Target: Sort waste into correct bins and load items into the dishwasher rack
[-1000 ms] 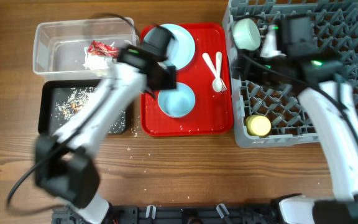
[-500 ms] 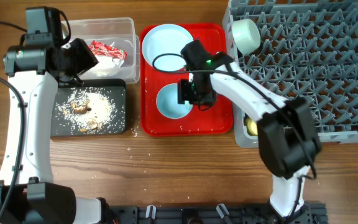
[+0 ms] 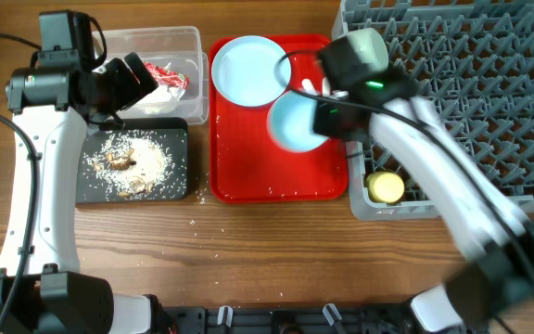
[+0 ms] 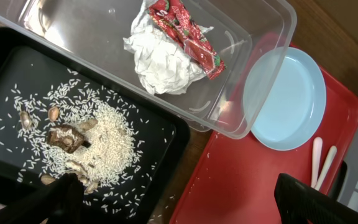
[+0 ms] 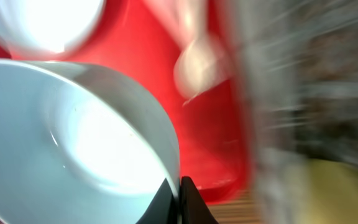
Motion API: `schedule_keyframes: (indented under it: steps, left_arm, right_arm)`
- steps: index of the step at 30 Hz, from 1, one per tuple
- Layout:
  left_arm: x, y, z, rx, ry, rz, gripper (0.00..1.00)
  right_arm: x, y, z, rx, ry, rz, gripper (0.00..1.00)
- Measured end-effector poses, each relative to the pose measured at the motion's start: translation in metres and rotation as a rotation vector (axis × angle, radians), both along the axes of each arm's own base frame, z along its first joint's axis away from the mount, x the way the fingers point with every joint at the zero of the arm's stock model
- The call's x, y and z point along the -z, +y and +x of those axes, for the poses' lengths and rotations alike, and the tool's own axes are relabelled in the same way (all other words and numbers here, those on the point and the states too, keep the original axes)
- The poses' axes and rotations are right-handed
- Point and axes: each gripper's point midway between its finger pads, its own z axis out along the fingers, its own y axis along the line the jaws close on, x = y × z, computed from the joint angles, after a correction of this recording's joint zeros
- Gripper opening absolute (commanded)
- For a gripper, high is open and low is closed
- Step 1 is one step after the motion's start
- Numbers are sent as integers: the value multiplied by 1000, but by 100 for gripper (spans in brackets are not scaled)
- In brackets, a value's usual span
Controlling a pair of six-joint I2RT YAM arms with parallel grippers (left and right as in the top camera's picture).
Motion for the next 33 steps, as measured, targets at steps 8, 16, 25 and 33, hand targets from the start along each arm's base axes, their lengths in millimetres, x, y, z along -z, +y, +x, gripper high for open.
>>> schedule_keyframes:
  steps: [8,16,25,33]
  left_arm:
    - [-1,-1,2,2,-8,1,100]
    - [-1,-1,2,2,-7,1,100]
    - [-1,-1,2,2,-7,1,100]
    - [-1,-1,2,2,-8,1,100]
  right_arm:
    - [-124,-127,-38,423,-411,-372,4]
    - [-43,-149,14,417,-277,-901,4]
    - [-3,-146,49,337,-274,-1125,4]
    - [6,-139,66,175,-209,-1196,27]
